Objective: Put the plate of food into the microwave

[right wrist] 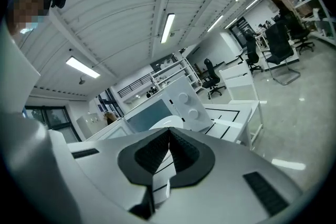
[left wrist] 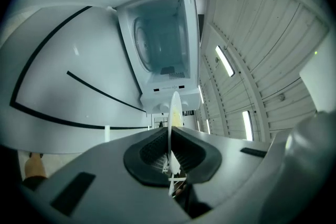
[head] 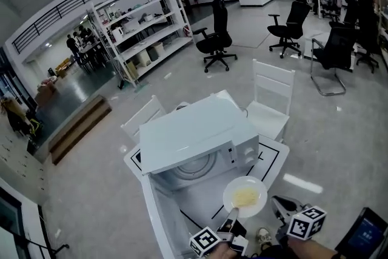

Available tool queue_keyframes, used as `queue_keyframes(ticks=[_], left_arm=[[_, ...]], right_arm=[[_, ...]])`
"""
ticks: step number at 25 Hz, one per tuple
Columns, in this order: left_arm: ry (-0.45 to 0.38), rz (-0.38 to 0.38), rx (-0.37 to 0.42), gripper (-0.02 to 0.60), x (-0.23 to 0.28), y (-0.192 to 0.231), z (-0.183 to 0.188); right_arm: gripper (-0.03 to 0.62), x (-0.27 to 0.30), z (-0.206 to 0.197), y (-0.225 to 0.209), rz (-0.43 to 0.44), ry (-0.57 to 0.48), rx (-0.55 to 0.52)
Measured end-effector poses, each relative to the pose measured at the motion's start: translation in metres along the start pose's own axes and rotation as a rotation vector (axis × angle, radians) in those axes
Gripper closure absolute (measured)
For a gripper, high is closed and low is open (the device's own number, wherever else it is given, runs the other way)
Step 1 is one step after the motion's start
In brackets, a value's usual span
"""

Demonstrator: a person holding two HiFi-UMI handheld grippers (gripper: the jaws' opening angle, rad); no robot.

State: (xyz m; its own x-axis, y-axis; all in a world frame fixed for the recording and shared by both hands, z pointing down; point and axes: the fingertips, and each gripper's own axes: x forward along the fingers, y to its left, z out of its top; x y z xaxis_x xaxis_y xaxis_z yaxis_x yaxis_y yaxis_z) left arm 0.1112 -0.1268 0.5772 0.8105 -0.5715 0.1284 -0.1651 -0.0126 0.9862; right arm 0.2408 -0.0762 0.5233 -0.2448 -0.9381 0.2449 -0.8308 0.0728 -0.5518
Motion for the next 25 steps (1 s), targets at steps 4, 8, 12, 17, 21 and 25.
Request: queue_keyframes(ticks=[4,8,12,17,21,25], left_arm=[[-0.083,0.021,-0.008,0.566,0.011,0.006,0.022],[-0.169,0.043,-0.019,0.566,0.013,0.008,0.041],[-0.25,0.068,-0.029,0.566,0.012,0.018,0.058],[-0.351,0.09,-0.043,0.566,0.007,0.028,0.084],[-0.417,0.101,-0.051,0.566,0.003,0.031,0.098],[-0.466,0.11,-0.054,0.566,0.0,0.033,0.108]], right_arm=[[0.592,0.027,0.004,-0.006,0.058,0.05,-0.011],[0.592,0.051,0.012,-0.003,0.125,0.095,-0.027],[0.592,0.075,0.012,-0.002,0.184,0.138,-0.041],[0.592,0.106,0.003,0.007,0.262,0.2,-0.055],[0.592,0.125,0.0,0.013,0.312,0.244,-0.074],[0.592,0.14,-0.002,0.017,0.348,0.278,-0.088]])
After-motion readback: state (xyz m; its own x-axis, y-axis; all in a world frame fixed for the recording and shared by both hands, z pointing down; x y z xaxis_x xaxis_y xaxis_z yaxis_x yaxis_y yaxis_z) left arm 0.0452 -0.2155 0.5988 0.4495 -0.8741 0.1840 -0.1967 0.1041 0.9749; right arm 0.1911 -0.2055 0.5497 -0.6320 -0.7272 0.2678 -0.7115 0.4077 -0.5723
